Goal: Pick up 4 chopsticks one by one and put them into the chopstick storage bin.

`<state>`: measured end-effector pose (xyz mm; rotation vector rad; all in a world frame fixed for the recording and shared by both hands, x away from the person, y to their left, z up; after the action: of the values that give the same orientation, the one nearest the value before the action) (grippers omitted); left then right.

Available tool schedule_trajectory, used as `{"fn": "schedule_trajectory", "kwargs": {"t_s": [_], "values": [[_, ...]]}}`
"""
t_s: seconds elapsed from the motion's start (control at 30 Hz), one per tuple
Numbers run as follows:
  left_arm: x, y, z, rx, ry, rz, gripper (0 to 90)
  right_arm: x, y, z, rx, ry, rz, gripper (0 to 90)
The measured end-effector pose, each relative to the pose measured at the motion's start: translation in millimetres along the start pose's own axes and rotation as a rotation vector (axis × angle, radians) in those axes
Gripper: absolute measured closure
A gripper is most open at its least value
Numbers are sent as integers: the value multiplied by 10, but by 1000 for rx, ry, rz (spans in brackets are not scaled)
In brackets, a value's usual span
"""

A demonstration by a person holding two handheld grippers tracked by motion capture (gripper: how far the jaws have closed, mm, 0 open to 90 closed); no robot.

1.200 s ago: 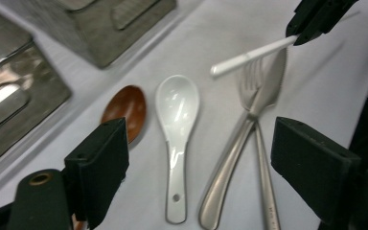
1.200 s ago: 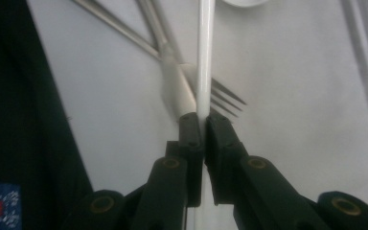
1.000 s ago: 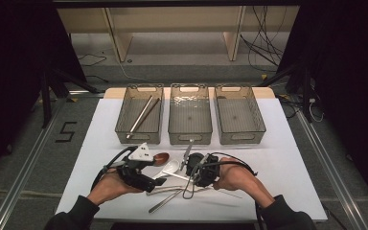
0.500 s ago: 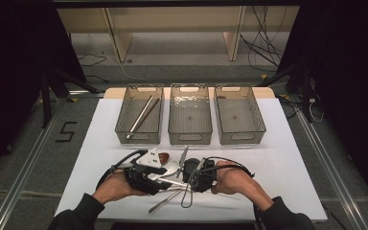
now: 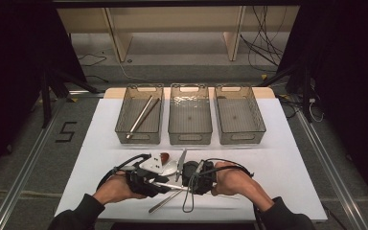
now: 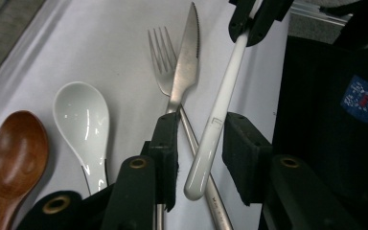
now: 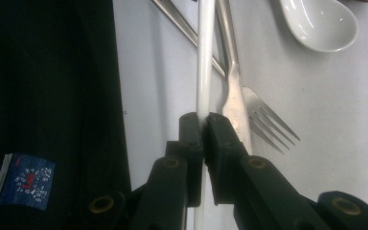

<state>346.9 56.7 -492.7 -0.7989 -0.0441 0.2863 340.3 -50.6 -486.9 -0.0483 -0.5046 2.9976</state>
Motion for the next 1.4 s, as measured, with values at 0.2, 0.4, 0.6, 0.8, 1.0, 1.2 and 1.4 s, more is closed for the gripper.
{"fn": "schedule_trajectory", "kwargs": {"t_s": [0.2, 0.4, 0.6, 0.8, 1.0, 1.2, 1.4], "values": [[-49, 23, -13, 4, 39, -9, 731, 28, 2, 2, 4, -20, 25, 860], [-91, 35, -11, 4, 76, -22, 762, 36, 13, 1, 2, -25, 67, 860], [-177, 52, -12, -1, 135, -45, 805, 81, 25, 1, 4, -31, 92, 856], [-223, 3, 17, -30, 134, -52, 824, 67, 42, 54, -14, -40, 104, 835], [-36, 45, 58, -28, 37, -5, 825, -33, 38, 154, -57, -11, 38, 681], [194, 96, 138, -60, -62, 80, 825, -229, -21, 260, -158, 110, -79, 491], [397, 85, 279, -119, -174, 154, 825, -417, -25, 440, -292, 209, -185, 409]]}}
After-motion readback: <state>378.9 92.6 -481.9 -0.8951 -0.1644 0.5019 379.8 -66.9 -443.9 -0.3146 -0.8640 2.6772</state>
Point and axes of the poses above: each handheld gripper's, and its own axes: z roughly backward along the jaws, y roughly out of its underside, x roughly to its left, the point moved 10 cm from there along -z, roughly forward along the jaws, and after that the axes turned 7 degrees about -x, right-handed, at the moved point
